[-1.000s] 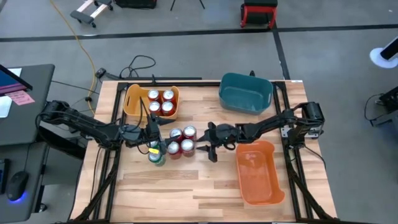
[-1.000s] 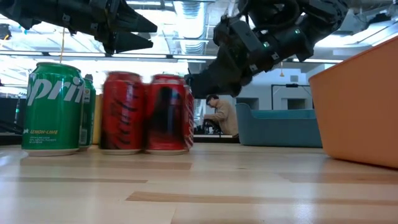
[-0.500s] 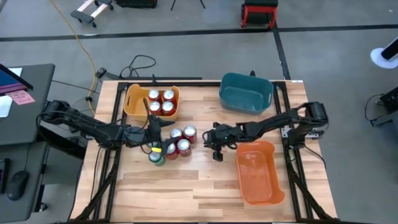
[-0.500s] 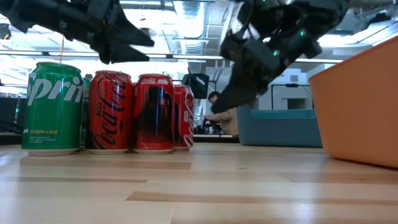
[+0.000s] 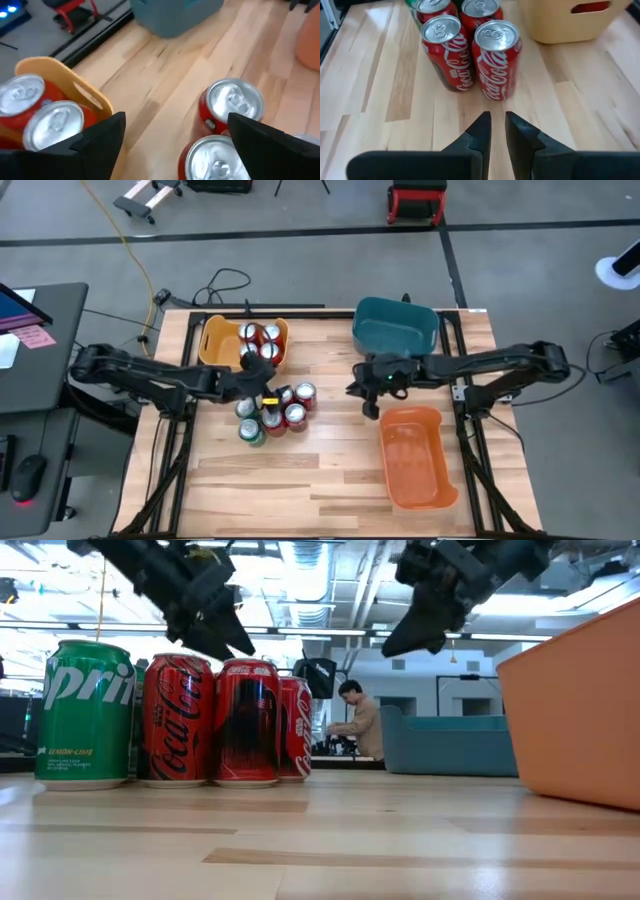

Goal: Sort soda cans
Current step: Put the top right red soda can into the blue bin

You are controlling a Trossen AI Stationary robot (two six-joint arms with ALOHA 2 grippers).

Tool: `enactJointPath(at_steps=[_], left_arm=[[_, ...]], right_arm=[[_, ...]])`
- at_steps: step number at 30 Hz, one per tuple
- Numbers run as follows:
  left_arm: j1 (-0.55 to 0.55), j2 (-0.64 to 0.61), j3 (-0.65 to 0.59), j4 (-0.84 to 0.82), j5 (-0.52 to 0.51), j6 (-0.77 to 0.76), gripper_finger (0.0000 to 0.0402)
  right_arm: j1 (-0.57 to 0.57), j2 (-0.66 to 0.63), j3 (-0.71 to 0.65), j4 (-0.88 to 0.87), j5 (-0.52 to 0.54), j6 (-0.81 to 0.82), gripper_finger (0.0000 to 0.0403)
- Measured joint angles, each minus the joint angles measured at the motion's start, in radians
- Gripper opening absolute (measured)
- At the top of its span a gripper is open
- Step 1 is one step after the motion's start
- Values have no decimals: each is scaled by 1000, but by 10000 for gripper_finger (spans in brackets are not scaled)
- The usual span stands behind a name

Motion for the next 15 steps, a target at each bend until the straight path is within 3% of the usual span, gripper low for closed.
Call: enactJointPath(at_steps=[8, 15], left_arm=[[1, 1, 130, -386, 63, -51, 337], [23, -2, 147, -525, 150, -8, 258]], right_arm=[[-9, -22, 0, -82, 51, 0, 80], [-24, -32, 0, -86, 51, -16, 66]])
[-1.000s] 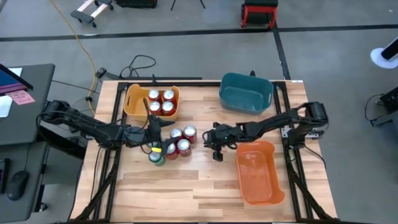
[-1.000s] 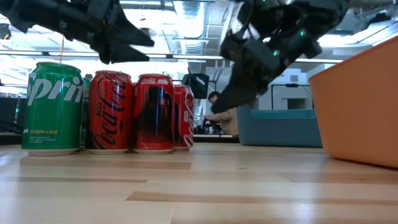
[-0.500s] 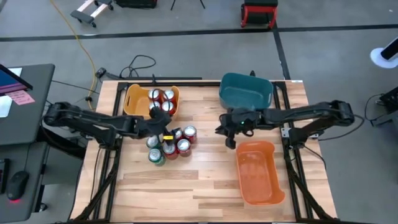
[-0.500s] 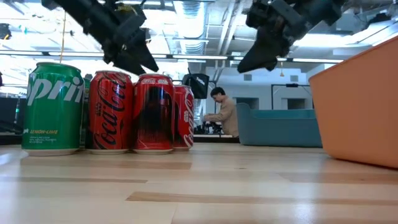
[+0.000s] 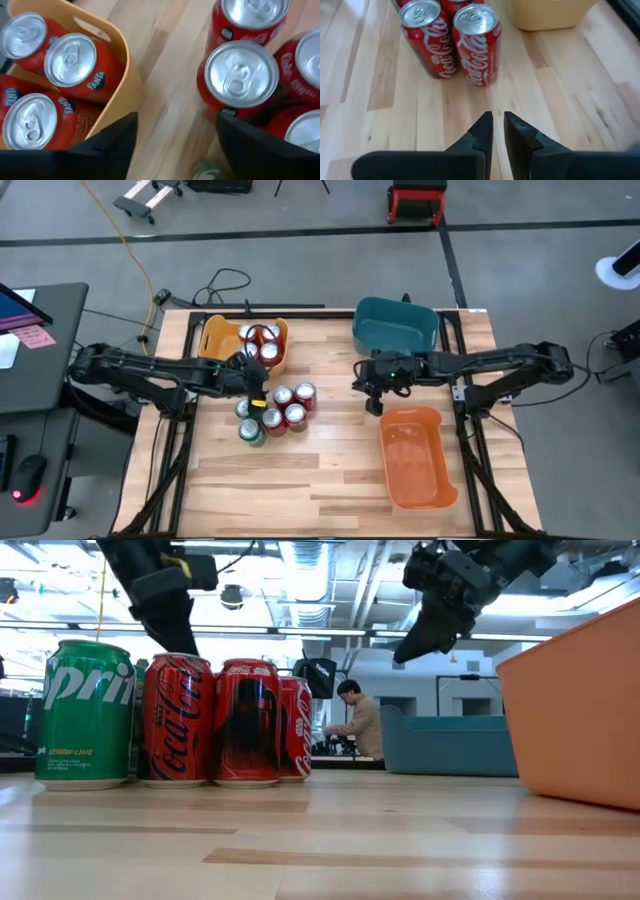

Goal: Sort soda cans
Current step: Put the top right red soda can into the blue bin

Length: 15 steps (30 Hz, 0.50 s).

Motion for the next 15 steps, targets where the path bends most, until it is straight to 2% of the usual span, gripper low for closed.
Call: enactJointPath(at_steps=[7, 15], left_arm=[[113, 70, -22, 10, 136, 80, 186], [194, 235, -21, 195, 238, 224, 165]], right_arm=[[-43, -1, 0, 5, -3, -3, 61], [-51, -1, 0, -9, -7, -3, 61]])
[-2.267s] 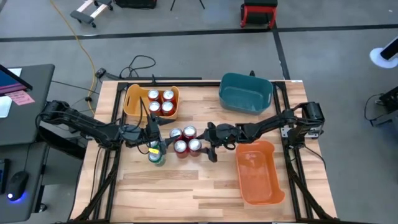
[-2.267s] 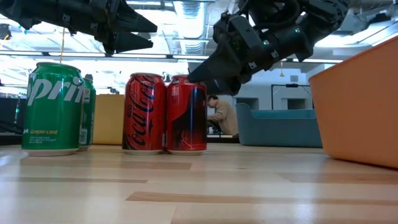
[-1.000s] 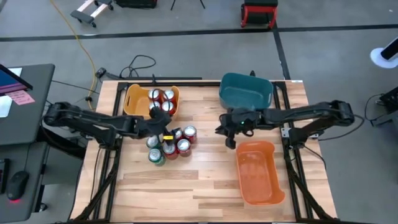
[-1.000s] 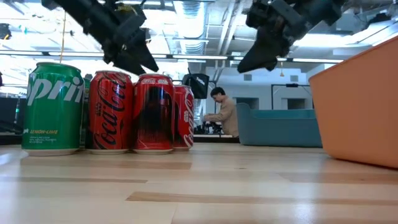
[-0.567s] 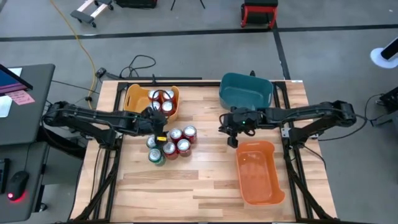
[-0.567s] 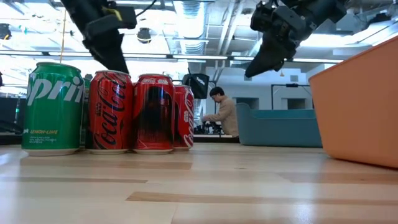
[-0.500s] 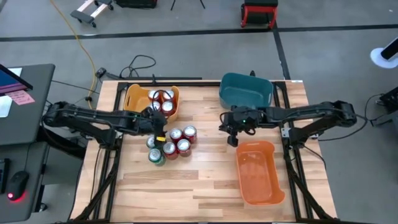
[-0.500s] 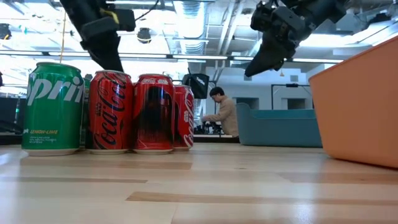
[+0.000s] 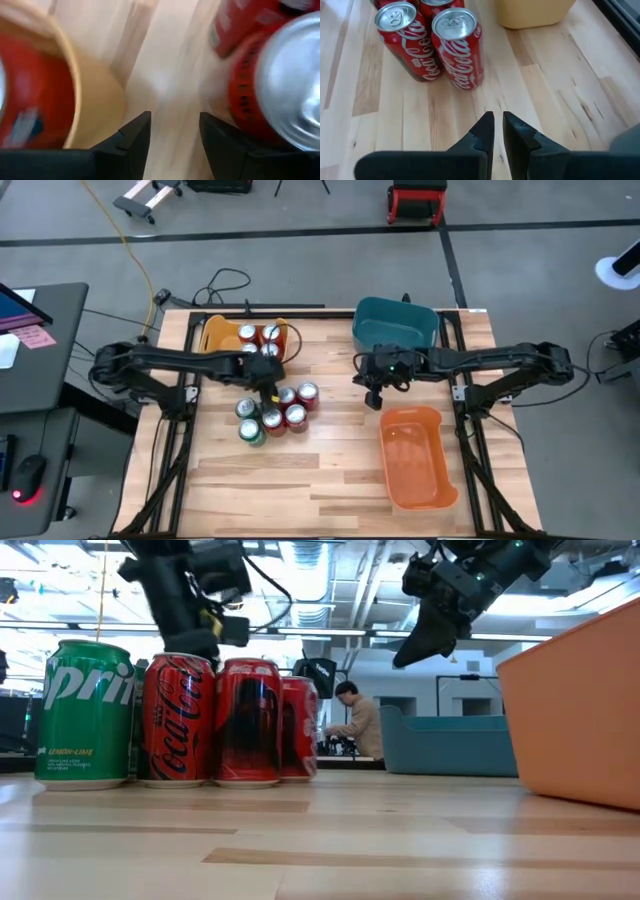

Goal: Sort soda cans
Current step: Put the top right red soda can into the blue bin

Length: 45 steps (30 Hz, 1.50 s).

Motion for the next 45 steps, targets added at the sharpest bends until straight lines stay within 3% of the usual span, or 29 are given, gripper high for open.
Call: enactJointPath(at_steps=[8, 18, 26, 31, 38, 45], left_arm=[[42, 110, 10, 184, 175, 71, 164], [33, 275, 163, 233, 195, 101, 164], [31, 384, 267, 247, 201, 153, 164], [29, 383, 305, 247, 214, 171, 164], [1, 383, 330, 248, 248, 200, 164], [-4, 350, 327, 123, 152, 167, 164]], right_arm=[[0, 0, 0, -33, 0, 0, 61], [1, 0, 0, -36, 0, -6, 61], [11, 0, 0, -69, -19, -104, 73], [11, 0, 0, -70, -36, -181, 113], [11, 4, 1, -37, -37, -207, 210], [23, 112, 2, 36, -46, -185, 294]])
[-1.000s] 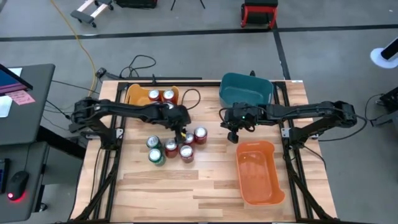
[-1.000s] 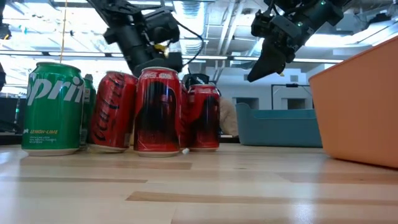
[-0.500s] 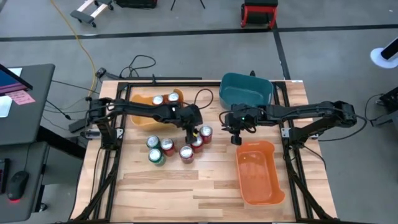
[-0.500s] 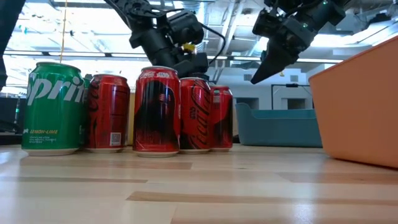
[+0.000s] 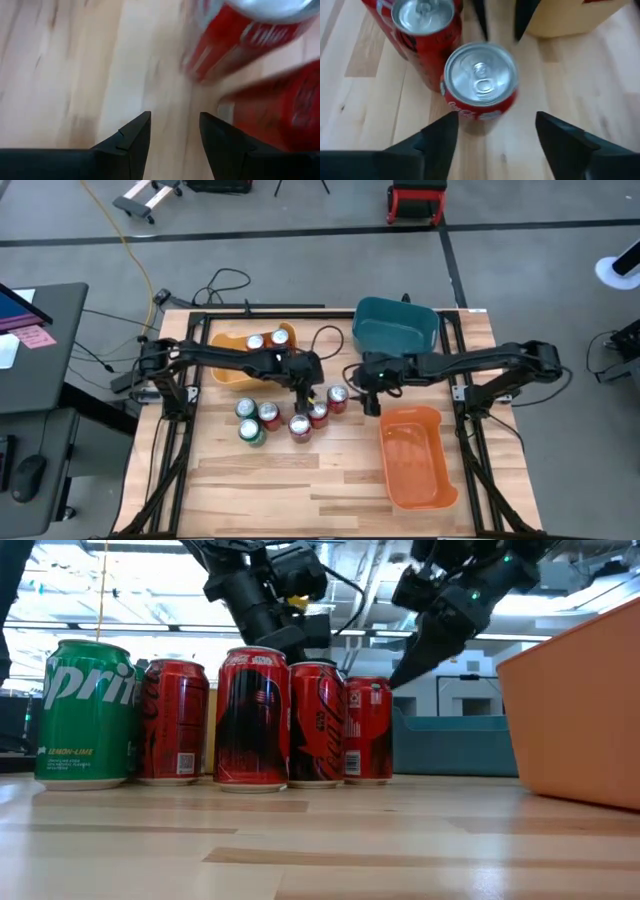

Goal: Sort soda cans
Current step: Put the top right red soda can into the blue bin

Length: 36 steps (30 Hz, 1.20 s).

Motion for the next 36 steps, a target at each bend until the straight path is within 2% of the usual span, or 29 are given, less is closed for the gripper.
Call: enactJointPath(at_steps=[5, 10, 16, 18, 23, 27, 36], left_arm=[[0, -62, 0, -142, -65, -22, 164], [0, -125, -1, -286, -110, -59, 164], [0, -184, -51, -313, -142, -93, 164], [-4, -192, -62, -294, -144, -99, 164], [-16, -199, -70, -215, -148, -74, 164], [-17, -198, -70, -101, -137, -23, 164], [-25, -146, -66, 98, -26, 30, 164]], right_arm=[[-2, 62, 0, 18, -3, 26, 344], [-1, 60, 0, 22, -8, 28, 390], [-12, 90, 0, 108, -18, 27, 394], [-21, 109, -1, 114, -41, 22, 396], [-46, 160, 0, 201, -176, -6, 399], [-52, 176, 0, 251, -189, -32, 399], [-61, 177, 0, 266, -192, 0, 398]])
